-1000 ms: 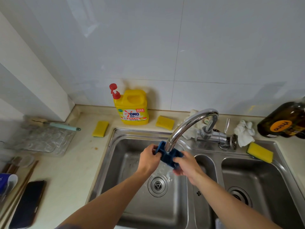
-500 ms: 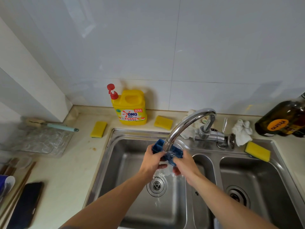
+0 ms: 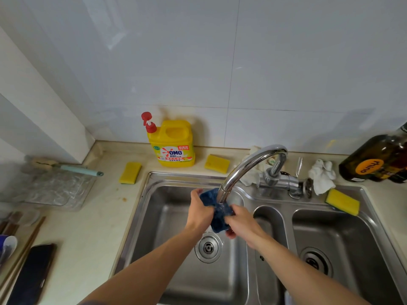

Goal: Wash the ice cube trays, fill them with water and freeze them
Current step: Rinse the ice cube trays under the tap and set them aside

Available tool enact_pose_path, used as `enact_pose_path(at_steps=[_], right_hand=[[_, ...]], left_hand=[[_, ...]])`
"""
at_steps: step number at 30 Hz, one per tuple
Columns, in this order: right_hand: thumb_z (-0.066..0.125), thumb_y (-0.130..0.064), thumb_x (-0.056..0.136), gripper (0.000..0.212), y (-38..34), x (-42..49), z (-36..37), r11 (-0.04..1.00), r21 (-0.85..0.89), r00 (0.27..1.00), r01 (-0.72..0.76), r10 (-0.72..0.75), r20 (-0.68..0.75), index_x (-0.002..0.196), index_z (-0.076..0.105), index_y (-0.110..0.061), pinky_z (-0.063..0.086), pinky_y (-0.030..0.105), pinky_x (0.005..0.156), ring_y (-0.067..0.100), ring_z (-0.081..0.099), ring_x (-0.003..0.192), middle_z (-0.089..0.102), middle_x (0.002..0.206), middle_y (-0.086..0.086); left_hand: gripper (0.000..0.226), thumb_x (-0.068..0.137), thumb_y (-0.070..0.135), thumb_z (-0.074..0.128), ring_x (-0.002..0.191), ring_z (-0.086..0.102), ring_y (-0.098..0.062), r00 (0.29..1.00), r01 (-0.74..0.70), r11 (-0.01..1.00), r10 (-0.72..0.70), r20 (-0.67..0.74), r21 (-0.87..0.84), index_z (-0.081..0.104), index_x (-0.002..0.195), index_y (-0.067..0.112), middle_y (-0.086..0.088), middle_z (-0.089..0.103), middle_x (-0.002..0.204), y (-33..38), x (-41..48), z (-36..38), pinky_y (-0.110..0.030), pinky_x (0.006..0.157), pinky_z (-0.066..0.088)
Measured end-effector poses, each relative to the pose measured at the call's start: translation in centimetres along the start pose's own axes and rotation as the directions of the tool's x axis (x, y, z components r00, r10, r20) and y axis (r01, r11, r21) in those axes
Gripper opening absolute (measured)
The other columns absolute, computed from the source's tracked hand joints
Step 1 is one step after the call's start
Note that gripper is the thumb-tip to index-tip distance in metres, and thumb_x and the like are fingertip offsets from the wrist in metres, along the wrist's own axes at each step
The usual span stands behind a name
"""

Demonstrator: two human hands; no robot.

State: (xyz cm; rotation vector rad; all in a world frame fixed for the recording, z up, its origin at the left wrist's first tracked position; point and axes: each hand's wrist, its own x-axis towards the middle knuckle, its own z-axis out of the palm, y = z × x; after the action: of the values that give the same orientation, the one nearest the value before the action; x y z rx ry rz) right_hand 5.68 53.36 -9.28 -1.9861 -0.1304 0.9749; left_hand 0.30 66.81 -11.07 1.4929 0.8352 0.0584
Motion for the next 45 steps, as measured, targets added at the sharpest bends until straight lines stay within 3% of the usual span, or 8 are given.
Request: enact_pose_path(at_steps=[4,10,18,25,30,33,39,45], right_hand=[[0.051,-0.001,0.093,0.016,0.0,0.4,0.1,0.998,0.059,0.998,0.007,-0.002,-0.07,0.085,0.063,-0.009,0.046,0.026,0.044,0.013,0.059,0.047,0.065,0.064,0.006],[0.05,-0.003,0.093,0.011,0.5,0.6,0.2,0.998,0.063,0.993,0.009,-0.001,-0.119,0.097,0.059,-0.009,0.051,0.029,0.049,0.015,0.063,0.05,0.072,0.077,0.014],[0.064,-0.033,0.097,0.022,0.2,-0.2,0.6,0.989,0.132,0.998,0.069,-0.066,-0.024,0.114,0.059,-0.02,0.059,0.028,0.061,0.014,0.074,0.072,0.074,0.097,0.004],[0.059,-0.002,0.086,0.031,-1.0,0.0,0.4,0.993,0.088,0.992,0.084,-0.075,-0.098,0.104,0.056,-0.026,0.054,0.021,0.051,0.014,0.07,0.082,0.071,0.095,0.003],[0.061,-0.008,0.084,0.029,-0.7,0.4,0.5,0.994,0.067,0.988,0.09,-0.081,-0.133,0.11,0.056,-0.021,0.054,0.028,0.047,0.023,0.071,0.077,0.068,0.1,0.009],[0.061,-0.006,0.084,0.028,-0.4,0.5,0.1,0.992,0.102,0.993,0.077,-0.067,-0.095,0.108,0.057,-0.021,0.058,0.031,0.053,0.024,0.073,0.076,0.07,0.096,0.01],[0.059,-0.009,0.097,0.019,-0.6,0.7,-0.6,0.93,0.365,0.999,-0.05,0.049,0.01,0.115,0.055,-0.007,0.057,0.036,0.056,0.036,0.076,0.074,0.073,0.098,0.022],[0.05,-0.002,0.101,0.008,-0.1,0.9,-1.1,0.9,0.423,0.986,-0.102,0.148,-0.078,0.106,0.056,-0.004,0.059,0.036,0.053,0.033,0.075,0.069,0.073,0.094,0.024]], left_hand=[[0.048,0.089,0.001,0.061,0.103,0.062,-0.013,0.999,0.048,0.997,-0.049,-0.018,-0.052,0.038,0.127,0.02,-0.002,0.059,0.115,0.1,-0.4,0.5,-0.03,0.085,0.057],[0.016,0.1,0.013,0.048,0.08,0.074,-0.03,0.952,0.298,0.949,-0.289,0.095,-0.099,0.062,0.107,0.008,-0.016,0.074,0.095,0.3,-1.1,1.3,-0.049,0.075,0.063],[0.022,0.099,0.011,0.042,0.063,0.069,-0.02,0.987,0.145,0.969,-0.156,0.04,0.198,0.063,0.093,0.013,-0.013,0.071,0.088,0.7,-0.3,-0.6,-0.024,0.046,0.05],[0.022,0.098,0.015,0.047,0.088,0.073,-0.028,0.98,0.002,0.939,-0.071,0.187,0.345,0.067,0.102,0.008,-0.015,0.074,0.096,0.9,-0.7,-0.8,-0.032,0.07,0.06],[0.023,0.097,0.012,0.047,0.093,0.072,-0.034,0.968,0.014,0.934,-0.102,0.229,0.358,0.067,0.103,0.001,-0.019,0.074,0.099,0.9,-0.6,-0.7,-0.044,0.082,0.059],[0.02,0.097,0.013,0.052,0.091,0.072,-0.031,0.974,0.033,0.944,-0.103,0.2,0.329,0.068,0.101,0.002,-0.019,0.074,0.098,0.7,-0.2,-0.7,-0.044,0.085,0.058],[0.012,0.095,0.023,0.061,0.076,0.063,-0.02,0.978,0.155,0.963,-0.181,0.101,0.223,0.067,0.092,0.013,-0.009,0.069,0.086,0.7,0.5,-1.1,-0.03,0.063,0.051],[0.02,0.089,0.005,0.055,0.092,0.066,-0.025,0.965,0.226,0.974,-0.219,0.147,-0.035,0.068,0.1,0.016,-0.009,0.07,0.095,1.1,0.6,-1.4,-0.04,0.079,0.056]])
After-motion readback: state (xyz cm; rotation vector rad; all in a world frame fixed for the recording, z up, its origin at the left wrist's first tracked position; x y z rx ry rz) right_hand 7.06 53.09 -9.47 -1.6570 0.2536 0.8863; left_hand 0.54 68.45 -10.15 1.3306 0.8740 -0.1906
